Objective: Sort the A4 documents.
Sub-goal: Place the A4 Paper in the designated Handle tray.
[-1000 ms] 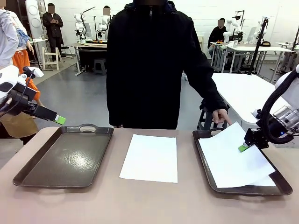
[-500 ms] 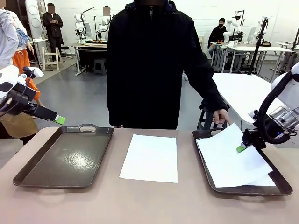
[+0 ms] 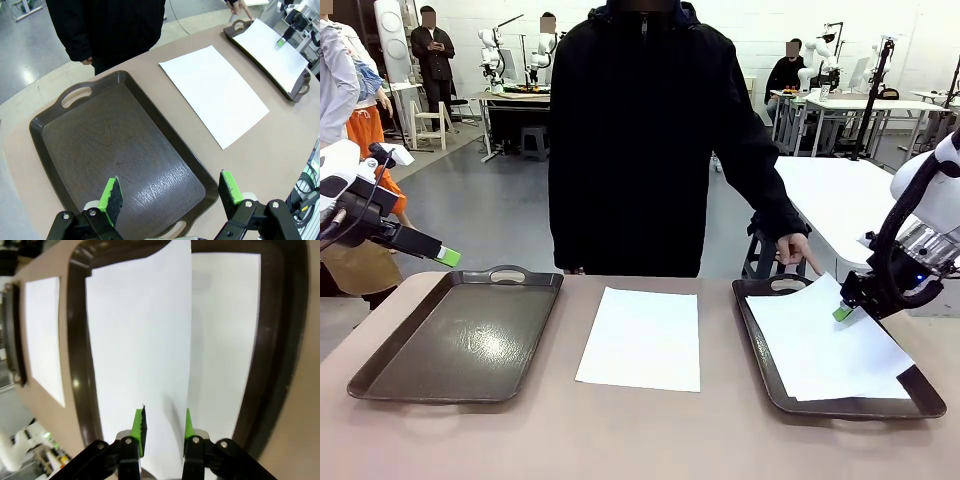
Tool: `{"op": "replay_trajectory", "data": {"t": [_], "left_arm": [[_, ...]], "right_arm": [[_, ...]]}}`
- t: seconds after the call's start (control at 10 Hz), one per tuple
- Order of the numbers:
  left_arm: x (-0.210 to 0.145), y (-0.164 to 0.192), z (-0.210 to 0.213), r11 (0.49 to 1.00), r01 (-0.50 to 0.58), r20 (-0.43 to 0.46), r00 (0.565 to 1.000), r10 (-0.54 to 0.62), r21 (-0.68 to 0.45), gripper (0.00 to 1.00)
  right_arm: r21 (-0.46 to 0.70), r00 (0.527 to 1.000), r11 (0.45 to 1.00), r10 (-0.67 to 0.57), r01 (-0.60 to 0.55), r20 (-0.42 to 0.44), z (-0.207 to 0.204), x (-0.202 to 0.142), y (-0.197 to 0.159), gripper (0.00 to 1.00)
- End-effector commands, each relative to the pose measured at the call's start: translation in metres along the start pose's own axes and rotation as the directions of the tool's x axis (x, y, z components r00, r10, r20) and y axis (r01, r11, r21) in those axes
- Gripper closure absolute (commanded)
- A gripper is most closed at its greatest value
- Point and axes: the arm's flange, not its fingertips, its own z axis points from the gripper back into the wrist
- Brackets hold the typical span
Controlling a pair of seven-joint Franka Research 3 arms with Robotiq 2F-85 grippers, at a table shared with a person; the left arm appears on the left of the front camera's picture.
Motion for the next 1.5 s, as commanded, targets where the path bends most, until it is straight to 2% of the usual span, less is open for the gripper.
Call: {"op": "replay_trajectory", "data": {"t": [0.0, 0.3, 0.5, 0.8, 1.0, 1.4], "left_arm": [[-0.002, 0.002, 0.0, 1.0, 0.001, 0.005, 1.0, -0.001, -0.008, 0.0], [-0.002, 0.002, 0.0, 1.0, 0.001, 0.005, 1.0, -0.001, -0.008, 0.0], [-0.002, 0.002, 0.0, 1.0, 0.001, 0.005, 1.0, -0.001, -0.008, 0.0], [-0.002, 0.002, 0.0, 1.0, 0.001, 0.005, 1.0, -0.001, -0.008, 0.0], [-0.002, 0.002, 0.0, 1.0, 0.001, 0.005, 1.0, -0.001, -0.008, 0.0], [-0.002, 0.002, 0.0, 1.0, 0.001, 0.005, 1.0, -0.001, -0.008, 0.0]], "right_arm": [[-0.088, 0.999, 0.995, -0.05, 0.051, 0.02, 0.001, -0.01, 0.013, 0.44], [-0.22, 0.996, 0.972, -0.089, 0.086, -0.003, 0.007, -0.018, 0.028, 0.13], [-0.32, 0.995, 0.943, -0.097, 0.097, 0.014, 0.015, -0.024, 0.04, 0.0], [-0.321, 0.993, 0.94, -0.103, 0.114, 0.05, 0.019, -0.026, 0.044, 0.0], [-0.305, 0.996, 0.948, -0.084, 0.087, 0.022, 0.026, -0.021, 0.042, 0.0], [-0.305, 0.996, 0.948, -0.084, 0.087, 0.022, 0.026, -0.021, 0.042, 0.0]]}}
